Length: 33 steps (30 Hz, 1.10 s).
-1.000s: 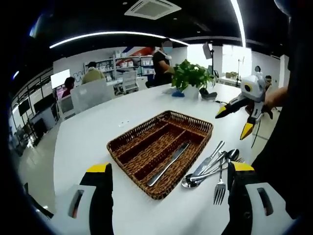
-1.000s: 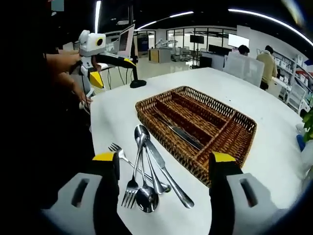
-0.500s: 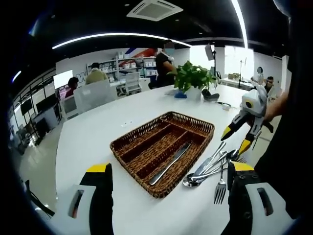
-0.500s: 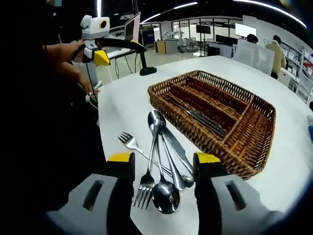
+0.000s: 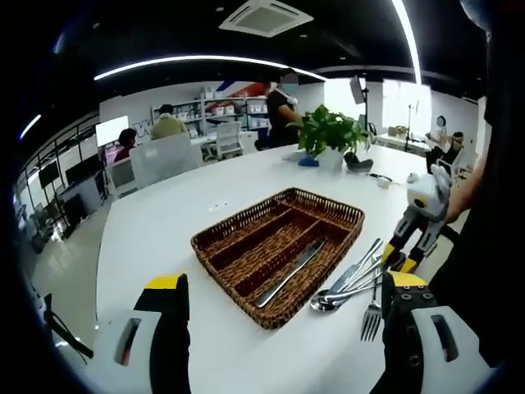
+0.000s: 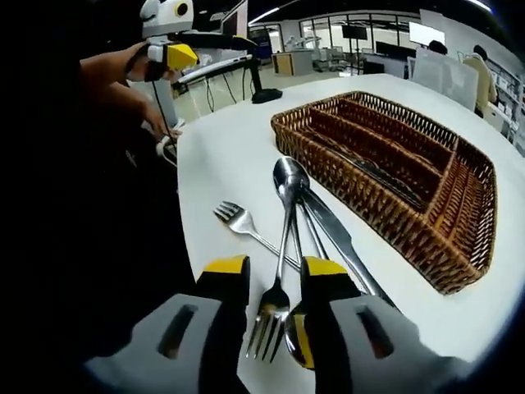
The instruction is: Arrange the knives, forks, and spoons in their matching storage slots by inserting each utensil handle-first until every utensil is classified and aligned in the correct compartment
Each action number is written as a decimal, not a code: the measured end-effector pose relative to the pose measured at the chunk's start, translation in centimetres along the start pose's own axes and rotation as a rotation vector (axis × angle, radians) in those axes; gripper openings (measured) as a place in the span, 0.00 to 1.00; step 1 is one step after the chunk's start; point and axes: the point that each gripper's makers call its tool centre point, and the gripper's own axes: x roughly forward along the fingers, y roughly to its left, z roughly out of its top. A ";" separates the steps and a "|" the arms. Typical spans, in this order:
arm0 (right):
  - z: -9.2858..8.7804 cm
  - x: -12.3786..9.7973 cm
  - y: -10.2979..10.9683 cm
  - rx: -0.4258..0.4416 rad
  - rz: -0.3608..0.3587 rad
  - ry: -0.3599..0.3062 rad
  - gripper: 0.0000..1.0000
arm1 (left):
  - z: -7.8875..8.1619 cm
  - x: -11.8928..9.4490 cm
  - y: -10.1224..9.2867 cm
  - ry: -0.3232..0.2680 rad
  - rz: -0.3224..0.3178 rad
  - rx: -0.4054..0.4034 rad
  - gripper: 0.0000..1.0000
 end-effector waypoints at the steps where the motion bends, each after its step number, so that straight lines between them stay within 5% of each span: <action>1: -0.1 0.1 0.0 -0.003 0.000 0.003 0.21 | -0.1 -0.1 -0.1 0.001 0.000 0.000 0.99; 13: -2.3 2.1 -0.4 -0.088 -0.061 0.122 0.10 | -1.0 -0.6 -0.7 0.026 -0.008 -0.031 0.98; 27: -1.4 2.1 -0.6 -0.213 -0.111 0.129 0.02 | -1.0 -0.8 -0.4 0.023 -0.009 -0.028 0.97; 33: -1.6 1.9 -1.1 -0.167 -0.128 0.139 0.01 | -0.5 -0.6 -0.2 0.007 -0.004 -0.028 0.97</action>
